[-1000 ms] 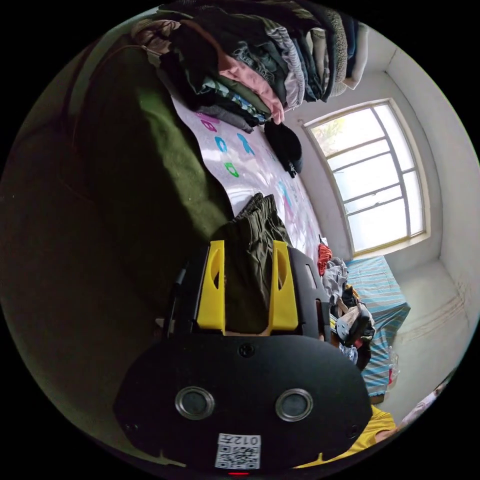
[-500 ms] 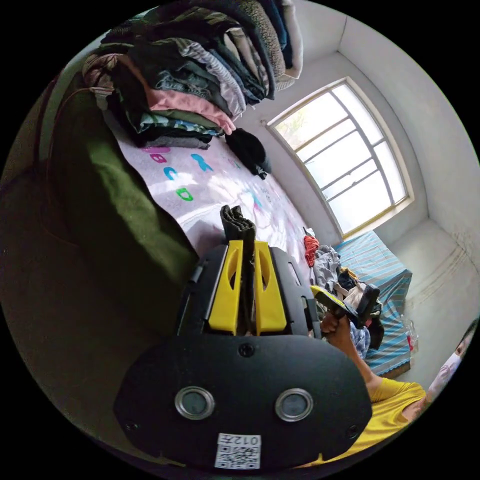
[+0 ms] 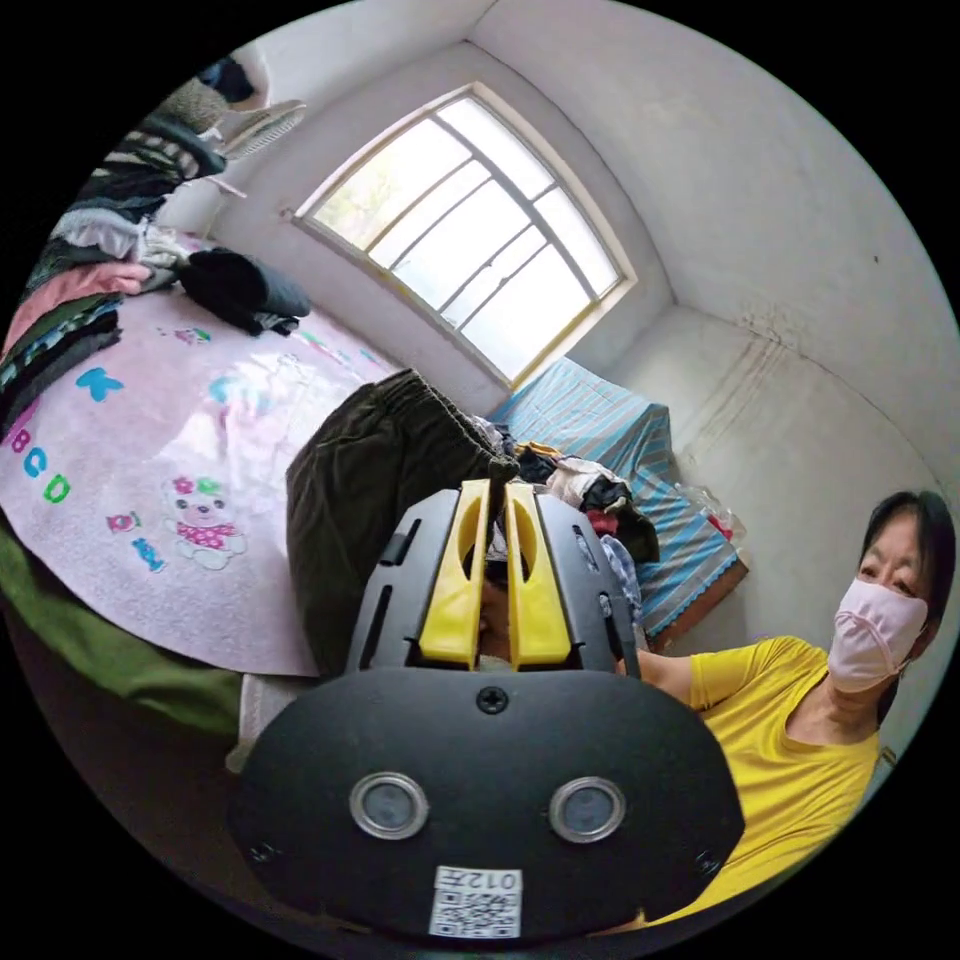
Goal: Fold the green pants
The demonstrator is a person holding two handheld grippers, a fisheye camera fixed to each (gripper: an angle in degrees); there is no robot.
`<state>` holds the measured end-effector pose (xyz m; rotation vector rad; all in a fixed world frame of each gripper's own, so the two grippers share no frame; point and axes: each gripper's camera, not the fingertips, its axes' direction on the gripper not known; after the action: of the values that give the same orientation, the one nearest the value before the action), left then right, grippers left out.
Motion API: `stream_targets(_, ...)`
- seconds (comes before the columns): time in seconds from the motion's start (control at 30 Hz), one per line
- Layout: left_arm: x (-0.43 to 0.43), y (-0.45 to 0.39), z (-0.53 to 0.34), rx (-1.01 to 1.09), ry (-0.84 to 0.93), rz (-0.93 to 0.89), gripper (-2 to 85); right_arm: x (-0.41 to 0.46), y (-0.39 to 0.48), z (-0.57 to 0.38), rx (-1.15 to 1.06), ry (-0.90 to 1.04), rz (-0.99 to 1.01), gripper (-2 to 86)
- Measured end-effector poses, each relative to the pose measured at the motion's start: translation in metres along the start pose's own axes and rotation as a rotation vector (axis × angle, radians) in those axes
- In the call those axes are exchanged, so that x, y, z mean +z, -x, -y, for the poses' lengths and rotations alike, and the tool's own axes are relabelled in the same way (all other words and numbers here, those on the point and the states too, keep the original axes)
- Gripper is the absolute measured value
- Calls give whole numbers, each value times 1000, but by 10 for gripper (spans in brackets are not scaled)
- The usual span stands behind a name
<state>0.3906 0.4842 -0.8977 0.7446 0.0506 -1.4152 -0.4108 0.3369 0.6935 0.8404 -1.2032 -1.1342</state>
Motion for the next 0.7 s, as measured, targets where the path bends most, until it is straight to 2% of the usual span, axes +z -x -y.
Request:
stream_targets(0.23,140,-50,-27,39,211,-253,-1,-154,-50,-54,78,-262,196,2)
stream_targets(0.43,232,-89,-58,38,348,-356,-2,-254,-100,-122,153,-417,173,0)
stream_targets(0.6,281,-109,-82,45,418,-367,-2,-306,-124,-155,161,-413,12,2)
stream_targets(0.7,301,-106,-96,13,427,-340,-2,-318,-145,-155,187,-277,-67,4)
